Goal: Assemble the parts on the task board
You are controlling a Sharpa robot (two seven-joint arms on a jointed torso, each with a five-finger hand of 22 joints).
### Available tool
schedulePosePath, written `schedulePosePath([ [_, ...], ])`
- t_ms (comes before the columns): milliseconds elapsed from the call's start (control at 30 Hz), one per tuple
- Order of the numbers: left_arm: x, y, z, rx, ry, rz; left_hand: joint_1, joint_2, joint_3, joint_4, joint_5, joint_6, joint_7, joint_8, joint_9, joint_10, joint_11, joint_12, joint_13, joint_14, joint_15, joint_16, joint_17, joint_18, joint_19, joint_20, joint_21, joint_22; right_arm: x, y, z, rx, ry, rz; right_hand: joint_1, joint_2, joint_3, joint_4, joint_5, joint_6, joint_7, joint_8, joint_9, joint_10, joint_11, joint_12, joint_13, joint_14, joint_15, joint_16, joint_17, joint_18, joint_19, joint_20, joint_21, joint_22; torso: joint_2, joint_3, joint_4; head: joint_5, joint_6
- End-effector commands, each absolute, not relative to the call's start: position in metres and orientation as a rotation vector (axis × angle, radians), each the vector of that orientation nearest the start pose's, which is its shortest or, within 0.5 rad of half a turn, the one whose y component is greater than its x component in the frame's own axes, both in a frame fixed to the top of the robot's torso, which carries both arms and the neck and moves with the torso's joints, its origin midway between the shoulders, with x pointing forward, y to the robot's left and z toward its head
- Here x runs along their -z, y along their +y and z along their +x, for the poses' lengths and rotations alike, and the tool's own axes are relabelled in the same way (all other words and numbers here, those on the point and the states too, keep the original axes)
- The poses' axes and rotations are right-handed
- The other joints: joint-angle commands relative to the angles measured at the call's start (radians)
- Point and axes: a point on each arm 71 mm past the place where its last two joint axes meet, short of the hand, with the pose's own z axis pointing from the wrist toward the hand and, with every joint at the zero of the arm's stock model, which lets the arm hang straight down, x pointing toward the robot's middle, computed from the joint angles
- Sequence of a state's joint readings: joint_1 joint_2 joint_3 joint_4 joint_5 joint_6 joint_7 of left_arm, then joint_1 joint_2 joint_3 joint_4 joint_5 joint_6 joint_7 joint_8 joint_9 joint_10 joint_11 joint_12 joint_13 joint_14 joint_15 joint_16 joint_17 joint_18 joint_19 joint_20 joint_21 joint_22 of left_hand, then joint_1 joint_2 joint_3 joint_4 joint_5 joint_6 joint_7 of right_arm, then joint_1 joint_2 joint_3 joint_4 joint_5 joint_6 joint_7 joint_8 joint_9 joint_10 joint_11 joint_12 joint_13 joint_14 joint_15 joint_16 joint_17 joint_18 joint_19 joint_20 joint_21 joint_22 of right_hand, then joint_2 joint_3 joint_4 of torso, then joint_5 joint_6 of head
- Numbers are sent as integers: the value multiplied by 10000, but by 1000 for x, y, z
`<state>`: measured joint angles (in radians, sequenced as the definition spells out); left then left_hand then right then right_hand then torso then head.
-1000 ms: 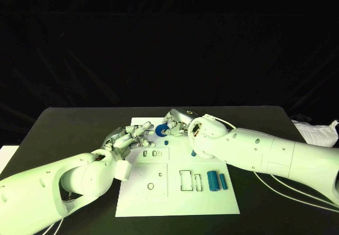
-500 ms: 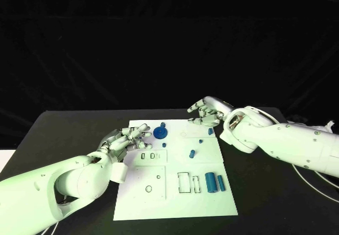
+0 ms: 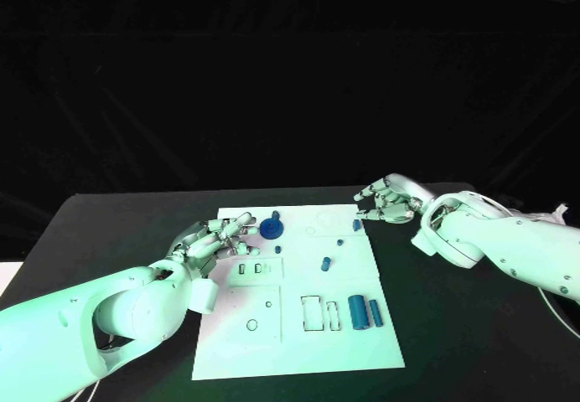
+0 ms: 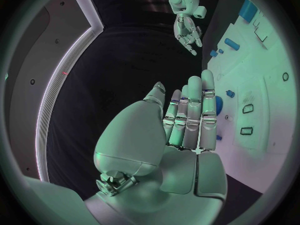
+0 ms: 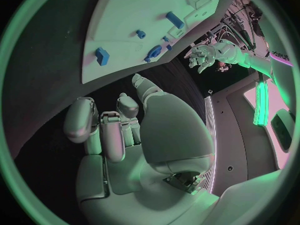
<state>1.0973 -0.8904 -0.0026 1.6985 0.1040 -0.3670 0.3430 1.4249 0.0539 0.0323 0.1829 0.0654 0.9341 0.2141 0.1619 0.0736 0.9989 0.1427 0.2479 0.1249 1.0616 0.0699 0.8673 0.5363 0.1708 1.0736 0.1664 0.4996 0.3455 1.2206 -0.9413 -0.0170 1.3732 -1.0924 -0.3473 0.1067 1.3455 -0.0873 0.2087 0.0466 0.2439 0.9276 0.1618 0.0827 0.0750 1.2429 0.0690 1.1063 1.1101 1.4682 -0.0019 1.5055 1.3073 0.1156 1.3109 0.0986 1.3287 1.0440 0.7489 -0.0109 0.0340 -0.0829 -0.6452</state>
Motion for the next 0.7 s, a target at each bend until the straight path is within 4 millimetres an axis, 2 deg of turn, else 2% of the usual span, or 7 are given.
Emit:
schedulePosePath([
  [33,202,184,442,16138,15003,-13284,69,2,7,-47,55,-56,-20,57,-7,-70,24,30,-4,-80,24,-1,-15,4,-100,4,50,17,175,-296,513,-7880,16161,1852,115,1,-2,-37,40,39,9,-35,-9,6,26,-46,-8,750,-31,43,1339,-141,30,11,44,-4,22,11,32,-25,-23],
  [67,202,184,442,16133,15002,-13286,69,2,7,-47,55,-56,-20,57,-7,-70,24,30,-4,-80,24,-1,-15,4,-100,4,50,17,177,-297,513,-7847,16186,1876,129,-1,-3,-49,40,25,13,-45,-13,-12,30,-66,-26,750,-29,44,1340,-139,23,12,39,-15,18,1,29,-23,-34],
  [133,203,184,442,16131,15001,-13288,69,2,7,-47,55,-56,-20,57,-7,-70,24,30,-4,-80,24,-1,-15,4,-100,4,50,17,182,-299,515,-7779,16222,1922,131,-1,-3,-50,40,23,14,-46,-14,-14,30,-68,-28,750,-29,44,1340,-139,22,12,38,-17,20,17,28,-31,-49],
  [200,203,184,442,16131,15004,-13290,69,2,7,-47,55,-56,-20,57,-7,-70,24,30,-4,-80,24,-1,-15,4,-100,4,50,17,186,-301,516,-7714,16246,1963,143,-2,-4,-59,39,12,17,-55,-17,-25,33,-79,-37,750,-27,46,1346,-138,17,12,35,-24,13,1,38,-35,-61],
  [367,203,184,443,16131,15009,-13293,69,2,7,-47,55,-56,-20,57,-7,-70,24,30,-4,-80,24,-1,-15,4,-100,4,50,17,191,-301,520,-7551,16205,1821,186,11,4,-89,43,-30,28,-82,-28,-49,42,-99,-54,751,-21,49,1355,-137,12,16,33,-28,17,5,34,3,-102],
  [500,203,183,443,16139,15017,-13293,69,2,7,-47,55,-56,-20,57,-7,-70,24,30,-4,-80,24,-1,-15,4,-100,4,50,17,193,-302,521,-7432,16232,1676,190,12,5,-92,43,-35,29,-85,-30,-51,43,-101,-56,750,-20,48,1352,-137,10,16,31,-31,21,0,61,-3,-150],
  [700,204,185,444,16077,15005,-13315,69,2,7,-47,55,-56,-20,57,-7,-70,24,30,-4,-80,24,-1,-15,4,-100,4,50,17,199,-303,521,-7211,16404,1367,208,17,8,-105,41,-47,33,-93,-33,-48,46,-94,-49,749,-18,46,1349,-136,7,18,29,-35,15,-1,34,82,-187],
])
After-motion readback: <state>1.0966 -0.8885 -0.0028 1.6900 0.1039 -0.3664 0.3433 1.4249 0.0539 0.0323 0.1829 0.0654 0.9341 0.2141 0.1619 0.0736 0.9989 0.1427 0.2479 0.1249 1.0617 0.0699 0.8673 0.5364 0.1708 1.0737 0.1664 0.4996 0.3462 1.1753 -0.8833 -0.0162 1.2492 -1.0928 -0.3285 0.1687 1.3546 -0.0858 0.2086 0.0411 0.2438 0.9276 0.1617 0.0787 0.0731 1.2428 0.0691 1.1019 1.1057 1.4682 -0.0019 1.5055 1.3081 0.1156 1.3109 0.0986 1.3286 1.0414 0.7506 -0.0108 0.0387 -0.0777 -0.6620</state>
